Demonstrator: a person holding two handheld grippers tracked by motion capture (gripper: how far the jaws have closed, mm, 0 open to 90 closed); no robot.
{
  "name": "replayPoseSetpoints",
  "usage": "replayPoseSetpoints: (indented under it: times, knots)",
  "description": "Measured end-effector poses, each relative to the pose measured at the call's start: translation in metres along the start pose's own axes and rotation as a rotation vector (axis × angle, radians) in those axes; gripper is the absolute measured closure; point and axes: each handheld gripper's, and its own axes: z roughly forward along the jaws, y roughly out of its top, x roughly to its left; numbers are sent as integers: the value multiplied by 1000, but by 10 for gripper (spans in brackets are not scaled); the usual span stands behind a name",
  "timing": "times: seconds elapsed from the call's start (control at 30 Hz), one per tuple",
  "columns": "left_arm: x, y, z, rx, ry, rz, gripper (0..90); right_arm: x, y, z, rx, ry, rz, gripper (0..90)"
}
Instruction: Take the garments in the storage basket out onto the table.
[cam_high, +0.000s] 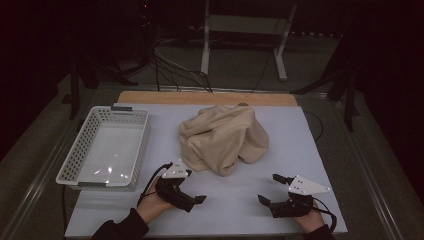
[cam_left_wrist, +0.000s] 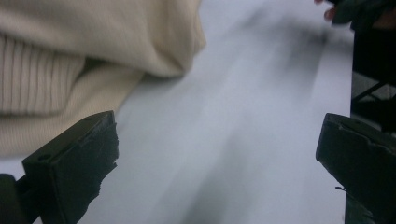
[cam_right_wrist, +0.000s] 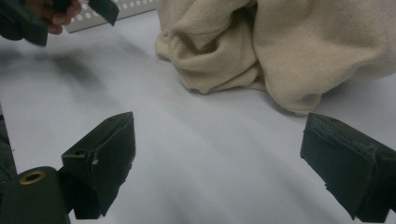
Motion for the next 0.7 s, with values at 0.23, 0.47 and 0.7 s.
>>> replayPoseSetpoints:
  times: [0.23, 0.47, 0.7]
  knots:
    - [-7, -18, -12, 22, 18, -10, 2, 1, 0, 1, 6, -3, -7, 105]
    - [-10, -34, -27, 39, 46, -16, 2, 1, 0, 1, 13, -3, -8, 105]
    - [-8, -45, -36, 22, 69, -33, 2, -1, -1, 0, 12, -5, -7, 105]
